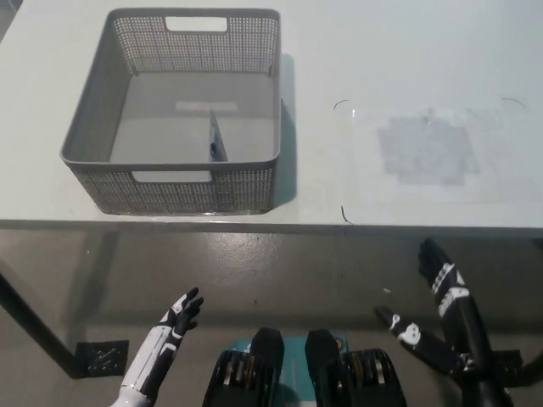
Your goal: Use the right hand to pick up a shampoo and place it into a container on the left side
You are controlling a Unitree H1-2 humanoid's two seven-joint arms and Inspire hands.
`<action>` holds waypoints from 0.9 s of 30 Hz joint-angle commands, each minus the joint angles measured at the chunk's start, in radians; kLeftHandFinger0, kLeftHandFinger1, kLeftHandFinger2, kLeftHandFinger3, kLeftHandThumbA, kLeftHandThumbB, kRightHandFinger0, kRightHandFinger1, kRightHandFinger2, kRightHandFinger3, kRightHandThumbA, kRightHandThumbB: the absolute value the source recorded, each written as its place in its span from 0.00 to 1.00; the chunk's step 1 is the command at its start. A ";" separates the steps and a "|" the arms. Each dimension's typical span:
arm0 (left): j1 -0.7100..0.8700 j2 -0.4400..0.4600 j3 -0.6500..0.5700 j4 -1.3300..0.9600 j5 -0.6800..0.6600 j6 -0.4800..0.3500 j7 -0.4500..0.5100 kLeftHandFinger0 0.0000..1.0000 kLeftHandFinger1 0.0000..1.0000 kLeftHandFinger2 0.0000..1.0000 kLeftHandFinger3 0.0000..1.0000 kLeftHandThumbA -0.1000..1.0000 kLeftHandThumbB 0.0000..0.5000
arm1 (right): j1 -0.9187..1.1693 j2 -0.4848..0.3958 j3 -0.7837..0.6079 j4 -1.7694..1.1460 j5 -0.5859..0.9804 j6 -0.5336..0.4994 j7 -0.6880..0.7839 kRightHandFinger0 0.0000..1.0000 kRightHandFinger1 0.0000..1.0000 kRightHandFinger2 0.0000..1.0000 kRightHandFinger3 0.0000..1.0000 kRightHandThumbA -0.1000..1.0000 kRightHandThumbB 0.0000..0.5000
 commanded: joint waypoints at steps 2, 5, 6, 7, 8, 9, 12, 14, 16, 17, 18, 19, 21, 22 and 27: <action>-0.002 0.001 0.017 -0.003 -0.023 -0.047 0.008 1.00 1.00 1.00 1.00 1.00 0.25 | -0.006 -0.002 -0.016 0.067 0.002 -0.055 0.029 1.00 1.00 1.00 1.00 1.00 0.58; 0.006 -0.002 0.021 -0.006 -0.026 -0.046 0.008 1.00 1.00 1.00 1.00 1.00 0.23 | -0.019 -0.005 -0.021 0.121 -0.002 -0.066 0.032 1.00 1.00 1.00 1.00 1.00 0.55; 0.006 -0.003 0.022 -0.005 -0.026 -0.047 0.008 1.00 1.00 1.00 1.00 1.00 0.23 | -0.021 -0.003 -0.023 0.121 0.007 -0.054 0.037 1.00 1.00 1.00 1.00 1.00 0.55; 0.006 -0.002 0.023 -0.005 -0.029 -0.045 0.005 1.00 1.00 1.00 1.00 0.99 0.23 | -0.023 -0.001 -0.023 0.120 0.007 -0.042 0.038 1.00 1.00 1.00 1.00 1.00 0.54; 0.006 -0.003 0.025 -0.007 -0.030 -0.042 0.005 1.00 1.00 1.00 1.00 0.99 0.23 | -0.025 -0.001 -0.023 0.125 0.007 -0.040 0.041 1.00 1.00 1.00 1.00 1.00 0.56; 0.008 -0.002 0.027 -0.006 -0.029 -0.046 0.006 1.00 1.00 1.00 1.00 0.99 0.23 | -0.029 0.000 -0.023 0.129 0.008 -0.036 0.044 1.00 1.00 1.00 1.00 0.99 0.57; 0.010 -0.001 0.031 -0.013 -0.032 -0.040 0.005 1.00 1.00 1.00 1.00 0.98 0.22 | -0.034 0.003 -0.024 0.139 0.007 -0.029 0.046 1.00 1.00 1.00 1.00 0.97 0.55; 0.010 -0.002 0.029 -0.005 -0.030 -0.047 0.005 1.00 1.00 1.00 1.00 0.98 0.24 | -0.030 0.000 -0.024 0.139 0.000 -0.029 0.045 1.00 1.00 1.00 1.00 0.96 0.50; 0.016 -0.005 0.030 0.003 -0.030 -0.055 0.007 1.00 1.00 1.00 1.00 0.98 0.24 | -0.026 -0.002 -0.023 0.140 -0.003 -0.025 0.048 1.00 1.00 1.00 1.00 0.96 0.50; 0.018 -0.006 0.030 0.005 -0.032 -0.058 0.008 1.00 1.00 1.00 1.00 0.98 0.24 | -0.024 -0.003 -0.023 0.138 -0.007 -0.017 0.047 1.00 1.00 1.00 1.00 0.96 0.51; 0.021 -0.008 0.031 0.002 -0.034 -0.054 0.008 1.00 1.00 1.00 1.00 0.97 0.24 | -0.024 -0.004 -0.023 0.137 -0.008 -0.012 0.048 1.00 1.00 1.00 1.00 0.96 0.49; 0.024 -0.009 0.031 -0.001 -0.033 -0.052 0.009 1.00 1.00 1.00 1.00 0.97 0.24 | -0.022 -0.004 -0.024 0.136 -0.006 -0.012 0.049 1.00 1.00 1.00 1.00 0.96 0.48; 0.027 -0.010 0.028 -0.002 -0.031 -0.052 0.008 1.00 1.00 1.00 1.00 0.97 0.21 | -0.020 -0.007 -0.024 0.134 -0.007 -0.006 0.051 1.00 1.00 1.00 1.00 0.95 0.46; 0.029 -0.011 0.028 -0.002 -0.032 -0.050 0.008 1.00 1.00 1.00 1.00 0.96 0.21 | -0.021 -0.008 -0.023 0.135 -0.009 -0.007 0.051 1.00 1.00 1.00 1.00 0.95 0.46; 0.041 -0.015 0.029 -0.004 -0.025 -0.051 0.013 1.00 1.00 1.00 1.00 0.96 0.21 | -0.017 -0.011 -0.020 0.128 -0.013 0.003 0.056 1.00 1.00 1.00 1.00 0.92 0.44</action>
